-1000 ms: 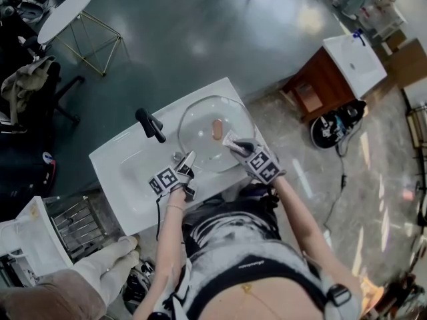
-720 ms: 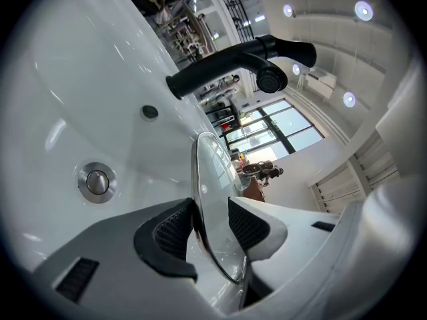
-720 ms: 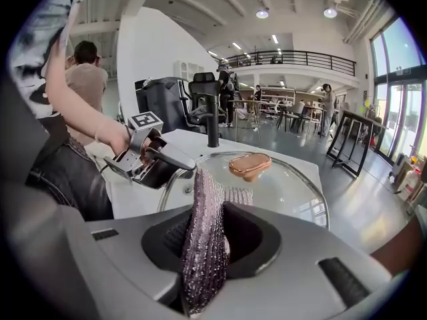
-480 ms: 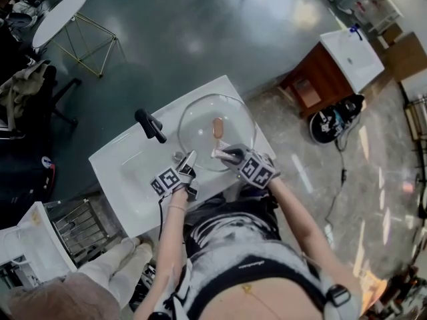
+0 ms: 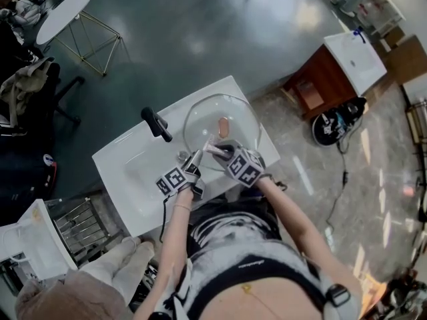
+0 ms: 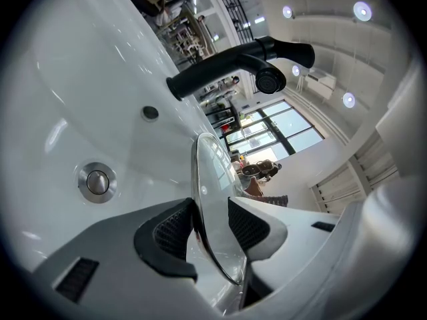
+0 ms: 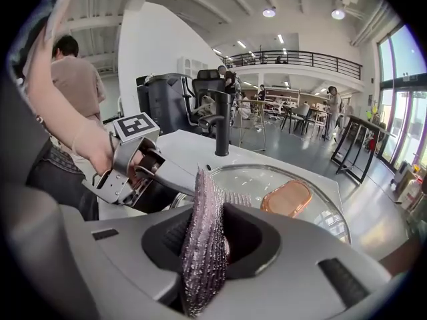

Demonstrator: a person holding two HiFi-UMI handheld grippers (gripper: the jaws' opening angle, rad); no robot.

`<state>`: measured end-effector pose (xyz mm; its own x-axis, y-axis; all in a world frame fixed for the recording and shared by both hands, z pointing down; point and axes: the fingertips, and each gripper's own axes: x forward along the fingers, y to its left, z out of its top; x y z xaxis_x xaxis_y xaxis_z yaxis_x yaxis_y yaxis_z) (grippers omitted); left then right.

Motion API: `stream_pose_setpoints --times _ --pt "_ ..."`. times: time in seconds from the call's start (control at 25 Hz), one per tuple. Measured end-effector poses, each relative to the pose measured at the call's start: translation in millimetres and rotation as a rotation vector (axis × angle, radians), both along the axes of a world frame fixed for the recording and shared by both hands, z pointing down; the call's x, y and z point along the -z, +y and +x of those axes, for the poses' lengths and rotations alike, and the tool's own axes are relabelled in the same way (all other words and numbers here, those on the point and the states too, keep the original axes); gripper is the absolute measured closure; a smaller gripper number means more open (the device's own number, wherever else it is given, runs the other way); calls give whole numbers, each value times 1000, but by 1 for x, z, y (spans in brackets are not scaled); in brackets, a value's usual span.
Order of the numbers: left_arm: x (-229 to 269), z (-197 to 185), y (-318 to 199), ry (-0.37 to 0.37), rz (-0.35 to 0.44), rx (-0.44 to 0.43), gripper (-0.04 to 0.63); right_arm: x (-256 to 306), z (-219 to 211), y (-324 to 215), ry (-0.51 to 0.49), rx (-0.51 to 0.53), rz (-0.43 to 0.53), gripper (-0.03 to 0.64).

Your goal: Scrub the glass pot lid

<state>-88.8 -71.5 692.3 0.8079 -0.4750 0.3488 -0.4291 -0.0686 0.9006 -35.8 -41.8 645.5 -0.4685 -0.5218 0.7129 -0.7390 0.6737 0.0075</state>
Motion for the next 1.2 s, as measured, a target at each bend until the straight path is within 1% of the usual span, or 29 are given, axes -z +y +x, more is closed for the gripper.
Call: stream_pose_setpoints --times 0.2,0.36,0.44,0.56,0.68,0.8,1.0,1.2 --pt "1 0 0 -1 4 1 430 0 -13 -19 61 -24 27 518" --pt "2 0 1 -3 -2 -2 430 0 -25 -33 113 -48 26 518" --pt "1 1 1 -4 -2 -5 430 -2 -32 -40 118 -58 32 518" --pt "1 1 1 -2 -3 -12 430 -5 -41 -48 97 -80 35 518" --pt "1 0 1 7 -6 -17 434 -1 -42 -51 94 -94 36 519" --pt "1 0 1 12 -10 -20 435 1 -43 -50 89 -77 37 519" --pt "0 -1 0 10 -7 -21 436 -3 -45 -43 51 -24 28 518" --pt "2 -1 0 6 -7 -16 434 0 -42 -32 66 25 39 518"
